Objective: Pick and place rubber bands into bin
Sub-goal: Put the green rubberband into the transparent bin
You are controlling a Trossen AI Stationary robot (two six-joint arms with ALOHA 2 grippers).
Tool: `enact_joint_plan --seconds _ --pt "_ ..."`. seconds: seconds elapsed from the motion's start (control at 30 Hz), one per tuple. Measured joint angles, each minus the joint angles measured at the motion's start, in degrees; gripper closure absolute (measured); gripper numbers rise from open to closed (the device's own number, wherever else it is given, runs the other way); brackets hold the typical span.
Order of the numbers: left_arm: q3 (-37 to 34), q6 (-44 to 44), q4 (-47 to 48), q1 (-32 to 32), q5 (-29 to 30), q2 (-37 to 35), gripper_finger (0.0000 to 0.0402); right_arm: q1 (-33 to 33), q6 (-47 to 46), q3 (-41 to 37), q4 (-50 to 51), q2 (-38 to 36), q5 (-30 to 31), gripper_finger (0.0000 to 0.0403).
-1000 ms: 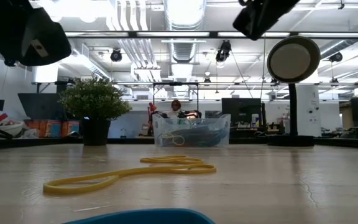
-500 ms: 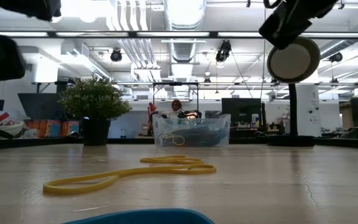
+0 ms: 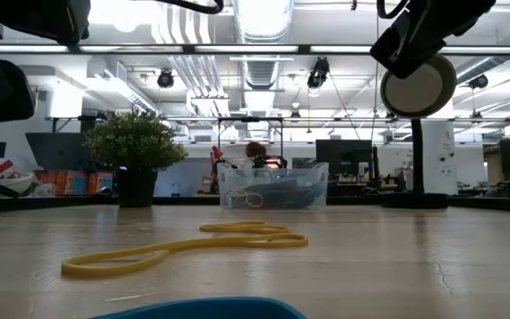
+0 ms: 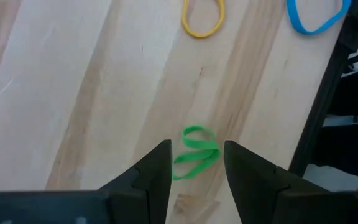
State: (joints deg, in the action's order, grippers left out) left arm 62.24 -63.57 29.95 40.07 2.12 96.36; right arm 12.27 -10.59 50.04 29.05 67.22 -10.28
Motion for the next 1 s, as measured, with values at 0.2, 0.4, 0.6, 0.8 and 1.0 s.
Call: enact_joint_plan --seconds 0.2,0.4,0.6,0.8,1.0 --pt "-0.9 1.5 -0.7 0.1 0.5 0.0 0.0272 0.3 -0.4 -1.4 -1.5 0.0 0.0 0.0334" --pt "-3.3 2.4 -6.0 0.2 0.4 0.0 0.0272 0.3 -0.4 -1.5 -1.5 0.0 0.2 0.0334" --pt "-3.5 2.5 -5.1 0.2 -0.1 0.0 0.0272 0.3 0.3 -1.5 -1.5 0.0 0.6 0.0333" --pt "-3.6 2.5 -8.2 0.3 -1.7 2.9 0.0272 0.3 0.4 -1.5 -1.5 0.0 1.5 0.0335" --pt "-2.2 2.8 -10.1 0.8 -3.3 6.0 0.0272 0.2 0.5 -1.6 -1.5 0.0 1.5 0.0333"
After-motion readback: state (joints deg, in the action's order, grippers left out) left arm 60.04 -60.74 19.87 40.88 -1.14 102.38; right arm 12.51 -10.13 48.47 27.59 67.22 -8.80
